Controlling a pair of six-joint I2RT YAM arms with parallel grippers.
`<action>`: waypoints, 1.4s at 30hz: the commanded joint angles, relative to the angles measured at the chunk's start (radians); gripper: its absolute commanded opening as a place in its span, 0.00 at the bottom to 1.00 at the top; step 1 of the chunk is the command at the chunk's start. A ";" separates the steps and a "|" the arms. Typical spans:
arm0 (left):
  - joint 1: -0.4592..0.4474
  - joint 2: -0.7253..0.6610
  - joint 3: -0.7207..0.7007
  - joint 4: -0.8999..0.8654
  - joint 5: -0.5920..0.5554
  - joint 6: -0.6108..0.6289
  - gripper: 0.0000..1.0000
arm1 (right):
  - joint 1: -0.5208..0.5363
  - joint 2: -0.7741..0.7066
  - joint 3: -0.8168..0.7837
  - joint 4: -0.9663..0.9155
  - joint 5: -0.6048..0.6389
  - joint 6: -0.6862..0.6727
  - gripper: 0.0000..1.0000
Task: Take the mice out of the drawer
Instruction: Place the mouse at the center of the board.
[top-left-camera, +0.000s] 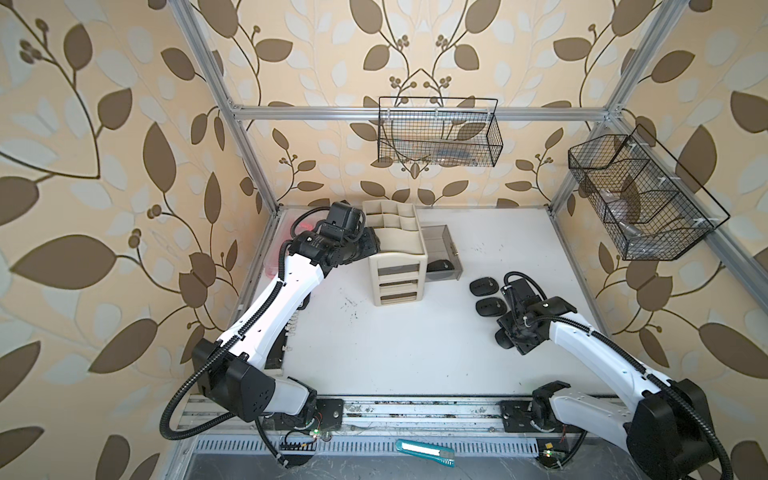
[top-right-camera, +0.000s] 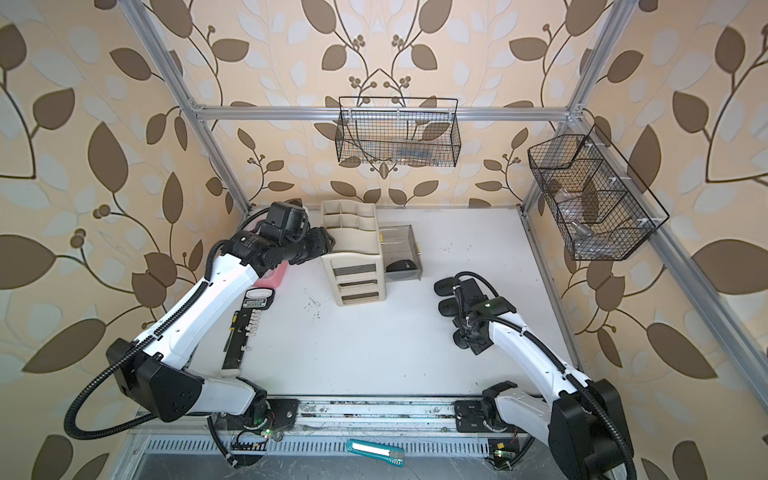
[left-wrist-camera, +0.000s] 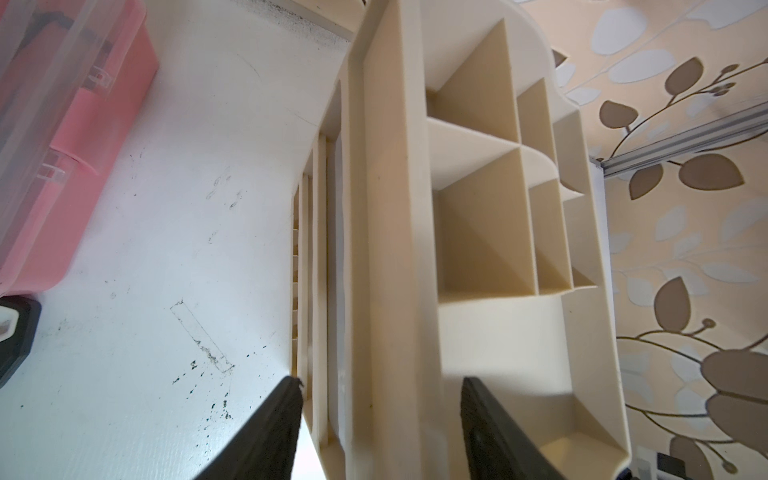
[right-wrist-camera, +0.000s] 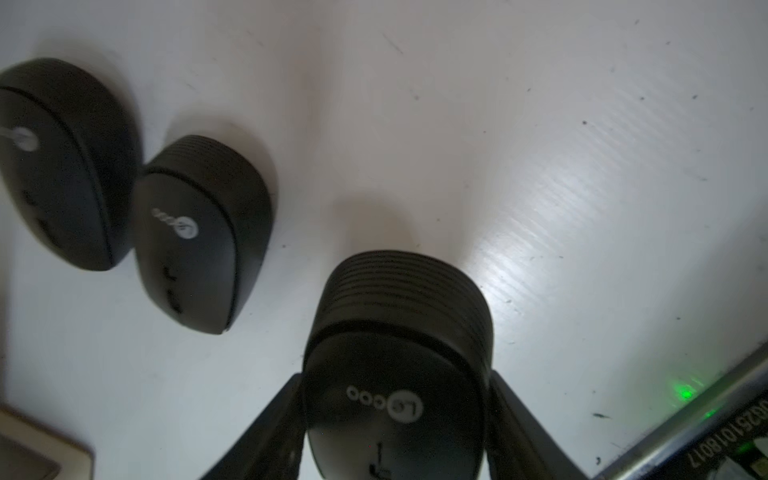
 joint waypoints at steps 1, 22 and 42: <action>-0.007 -0.035 -0.010 0.012 0.015 0.030 0.64 | 0.023 0.026 -0.017 0.048 0.051 0.097 0.64; -0.007 -0.025 0.000 0.019 0.028 0.038 0.65 | 0.113 0.095 0.006 0.139 0.043 0.242 0.78; -0.003 0.005 0.025 0.015 0.075 0.076 0.55 | 0.142 0.191 0.625 0.039 -0.118 -0.096 0.80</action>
